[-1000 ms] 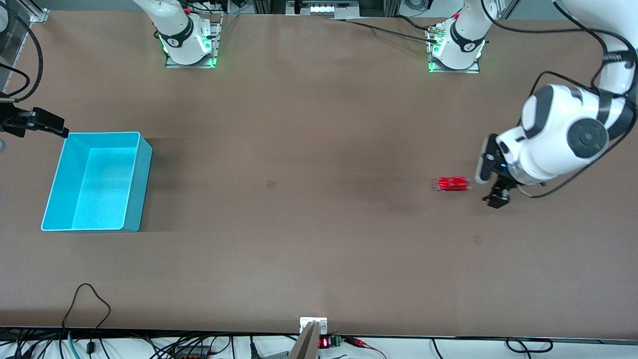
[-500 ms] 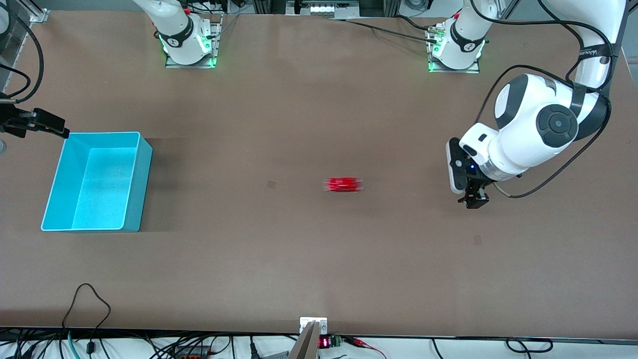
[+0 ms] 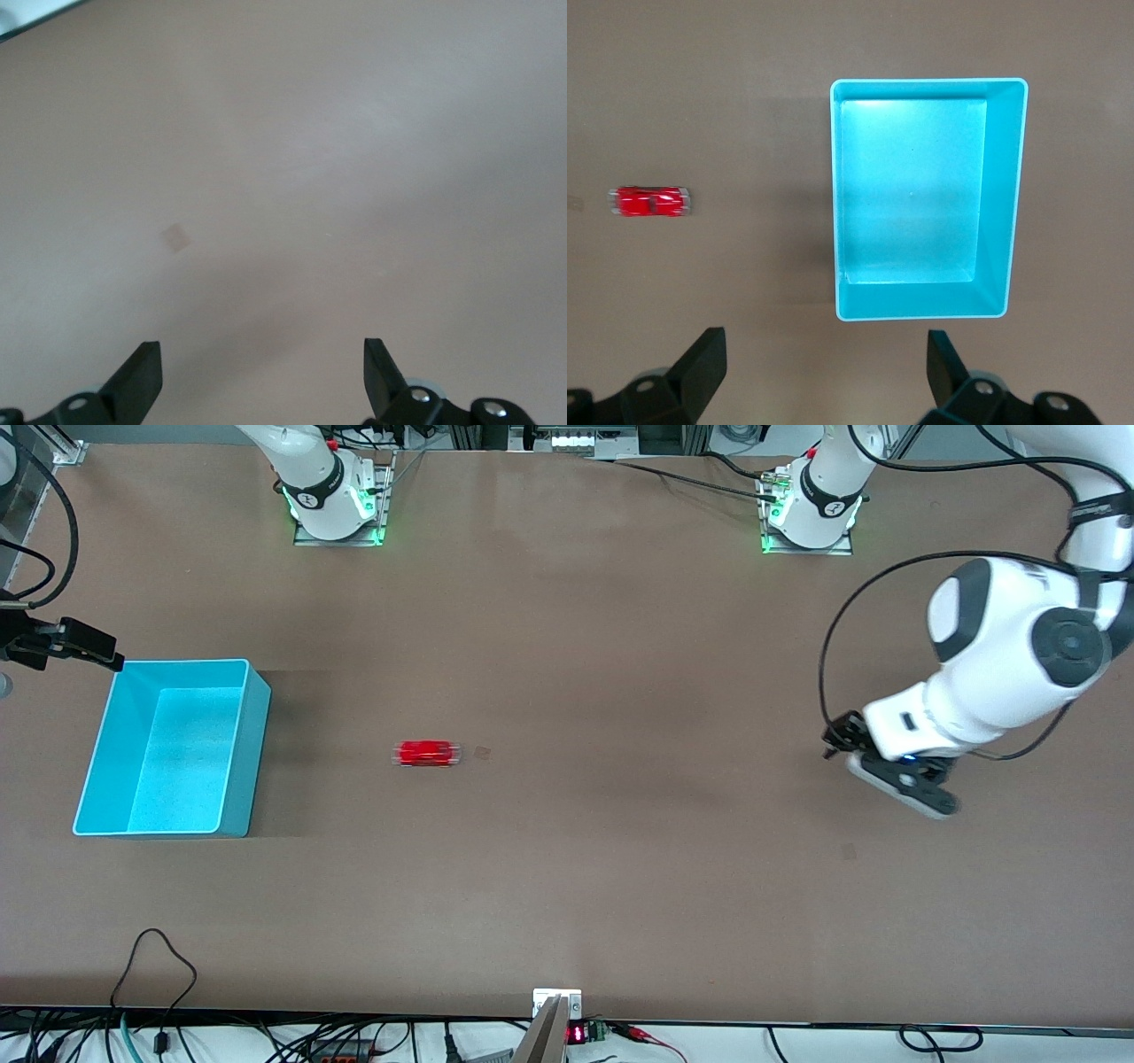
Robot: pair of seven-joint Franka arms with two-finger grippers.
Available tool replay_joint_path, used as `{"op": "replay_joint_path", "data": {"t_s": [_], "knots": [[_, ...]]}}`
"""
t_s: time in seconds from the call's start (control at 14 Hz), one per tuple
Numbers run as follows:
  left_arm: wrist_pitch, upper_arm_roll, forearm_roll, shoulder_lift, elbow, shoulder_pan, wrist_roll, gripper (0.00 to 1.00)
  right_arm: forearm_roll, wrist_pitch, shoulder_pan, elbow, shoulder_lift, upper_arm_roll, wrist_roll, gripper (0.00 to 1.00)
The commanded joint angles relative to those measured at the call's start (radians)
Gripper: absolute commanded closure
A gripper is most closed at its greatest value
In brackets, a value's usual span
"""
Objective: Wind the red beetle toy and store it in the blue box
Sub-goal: 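Raise the left gripper away as the car rolls toward the box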
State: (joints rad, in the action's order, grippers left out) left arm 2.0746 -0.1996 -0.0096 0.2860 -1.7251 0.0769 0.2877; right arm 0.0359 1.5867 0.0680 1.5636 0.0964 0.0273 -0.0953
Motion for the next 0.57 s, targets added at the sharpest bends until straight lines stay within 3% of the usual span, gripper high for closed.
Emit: {"op": "replay_joint_path", "data": {"t_s": [0.0, 0.14, 0.29, 0.5], "knots": [[-0.03, 0.1, -0.01, -0.018, 0.036, -0.063, -0.136, 0.0, -0.022, 0.007, 0.003, 0.006, -0.001, -0.004, 0.006, 0.0], [-0.066, 0.172, -0.015, -0.031, 0.071, -0.112, -0.183, 0.0, -0.027, 0.009, 0.004, 0.006, 0.008, -0.006, 0.006, 0.0], [-0.163, 0.192, -0.055, -0.034, 0.14, -0.12, -0.234, 0.0, -0.03, 0.025, 0.003, 0.006, 0.011, -0.01, 0.008, 0.0], [-0.24, 0.219, -0.056, -0.067, 0.177, -0.123, -0.289, 0.0, -0.155, 0.05, 0.007, -0.014, 0.011, -0.01, 0.008, 0.0]]}}
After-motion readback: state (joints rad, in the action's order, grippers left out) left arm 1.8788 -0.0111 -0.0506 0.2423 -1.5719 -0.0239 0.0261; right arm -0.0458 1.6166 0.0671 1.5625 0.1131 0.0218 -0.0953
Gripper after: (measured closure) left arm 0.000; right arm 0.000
